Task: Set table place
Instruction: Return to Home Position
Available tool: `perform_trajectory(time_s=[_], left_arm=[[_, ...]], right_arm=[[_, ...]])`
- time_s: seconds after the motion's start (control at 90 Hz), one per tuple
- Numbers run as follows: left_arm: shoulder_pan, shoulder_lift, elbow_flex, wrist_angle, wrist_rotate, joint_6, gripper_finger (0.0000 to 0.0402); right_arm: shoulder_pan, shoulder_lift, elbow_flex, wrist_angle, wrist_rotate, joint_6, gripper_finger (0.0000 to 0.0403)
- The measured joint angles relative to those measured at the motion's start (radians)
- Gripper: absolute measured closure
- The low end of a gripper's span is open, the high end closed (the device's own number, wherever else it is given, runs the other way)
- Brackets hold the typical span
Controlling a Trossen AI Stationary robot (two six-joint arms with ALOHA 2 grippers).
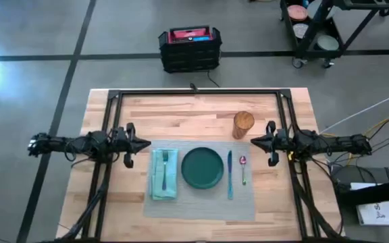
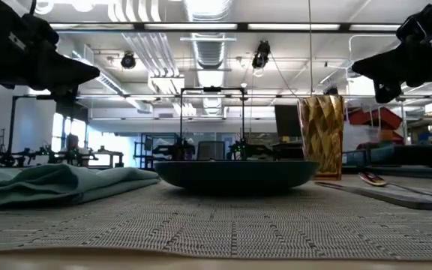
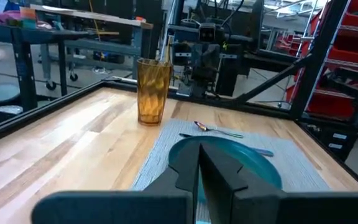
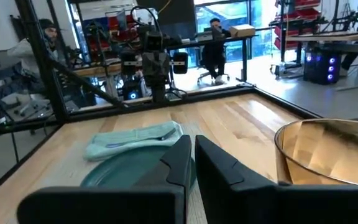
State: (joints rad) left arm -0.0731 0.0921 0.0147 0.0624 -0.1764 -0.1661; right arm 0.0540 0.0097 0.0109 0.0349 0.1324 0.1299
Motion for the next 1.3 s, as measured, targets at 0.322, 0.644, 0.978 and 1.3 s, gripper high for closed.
perform_trajectory(time_s=[0.322, 0.644, 0.978, 1.3], left_arm=[[0.000, 0.001, 0.002, 0.002, 0.001, 0.000, 0.0398], [0.000, 0.001, 0.003, 0.006, 0.002, 0.000, 0.0395], [0.000, 0.008, 0.004, 0.005, 0.003, 0.000, 0.0395], [0.000, 0.018, 0.005, 0.004, 0.003, 0.000, 0.0395]], right_arm=[[0.000, 0.002, 0.000, 0.000, 0.000, 0.000, 0.0394], [0.000, 0.002, 0.000, 0.000, 0.000, 0.000, 0.0394], [0.000, 0.002, 0.000, 0.000, 0.000, 0.000, 0.0394], [0.000, 0.002, 0.000, 0.000, 0.000, 0.000, 0.0394]])
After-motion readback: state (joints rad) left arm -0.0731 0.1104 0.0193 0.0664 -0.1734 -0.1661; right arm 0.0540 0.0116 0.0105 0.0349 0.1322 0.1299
